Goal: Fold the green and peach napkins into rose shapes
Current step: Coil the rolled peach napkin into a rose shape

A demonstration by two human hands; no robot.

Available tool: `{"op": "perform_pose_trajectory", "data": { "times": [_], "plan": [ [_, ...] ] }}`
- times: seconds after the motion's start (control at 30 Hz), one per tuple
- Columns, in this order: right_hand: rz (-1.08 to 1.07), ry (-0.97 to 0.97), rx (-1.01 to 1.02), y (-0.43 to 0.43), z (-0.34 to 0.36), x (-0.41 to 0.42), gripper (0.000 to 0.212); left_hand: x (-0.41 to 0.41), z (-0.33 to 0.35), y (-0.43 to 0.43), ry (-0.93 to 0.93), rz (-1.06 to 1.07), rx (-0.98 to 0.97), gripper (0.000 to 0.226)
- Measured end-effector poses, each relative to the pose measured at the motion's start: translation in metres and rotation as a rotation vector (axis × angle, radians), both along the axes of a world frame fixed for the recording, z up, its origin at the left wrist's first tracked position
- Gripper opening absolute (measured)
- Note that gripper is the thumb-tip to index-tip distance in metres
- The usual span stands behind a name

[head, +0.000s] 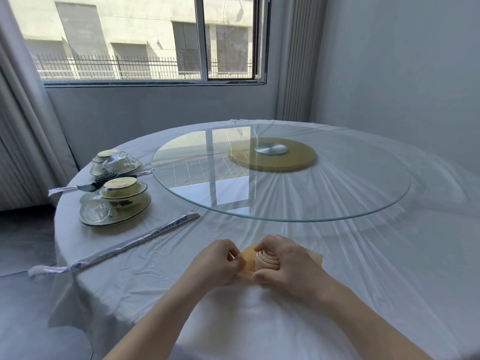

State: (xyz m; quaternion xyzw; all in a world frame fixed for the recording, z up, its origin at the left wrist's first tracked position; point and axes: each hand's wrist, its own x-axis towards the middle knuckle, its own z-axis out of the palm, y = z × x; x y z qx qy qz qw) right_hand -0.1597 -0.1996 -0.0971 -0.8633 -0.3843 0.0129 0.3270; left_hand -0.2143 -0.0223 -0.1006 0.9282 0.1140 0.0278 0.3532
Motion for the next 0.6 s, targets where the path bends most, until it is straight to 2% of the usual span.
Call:
{"op": "perform_pose_trajectory", "data": {
  "times": [0.07, 0.2, 0.33, 0.43, 0.53, 0.6],
  "plan": [
    [0.008, -0.003, 0.004, -0.002, 0.003, -0.001, 0.048, 0.000, 0.002, -0.002, -0.009, 0.005, 0.001, 0.006],
    [0.001, 0.017, 0.027, -0.007, 0.003, -0.001, 0.069, 0.003, 0.011, -0.012, -0.112, 0.019, -0.063, 0.032],
    [0.013, 0.065, 0.020, -0.010, 0.009, 0.000, 0.090, 0.008, 0.015, -0.022, -0.088, -0.003, -0.196, 0.039],
    [-0.005, 0.166, 0.071, -0.021, 0.022, 0.004, 0.095, 0.010, 0.013, -0.023, -0.065, -0.015, -0.241, 0.036],
    [-0.168, 0.192, 0.164, -0.039, 0.027, 0.020, 0.103, 0.011, 0.012, -0.020, -0.059, -0.023, -0.252, 0.033],
    [-0.269, 0.216, 0.103, -0.049, 0.023, 0.031, 0.089, 0.012, 0.013, -0.020, -0.035, -0.032, -0.292, 0.033]
  ]
}}
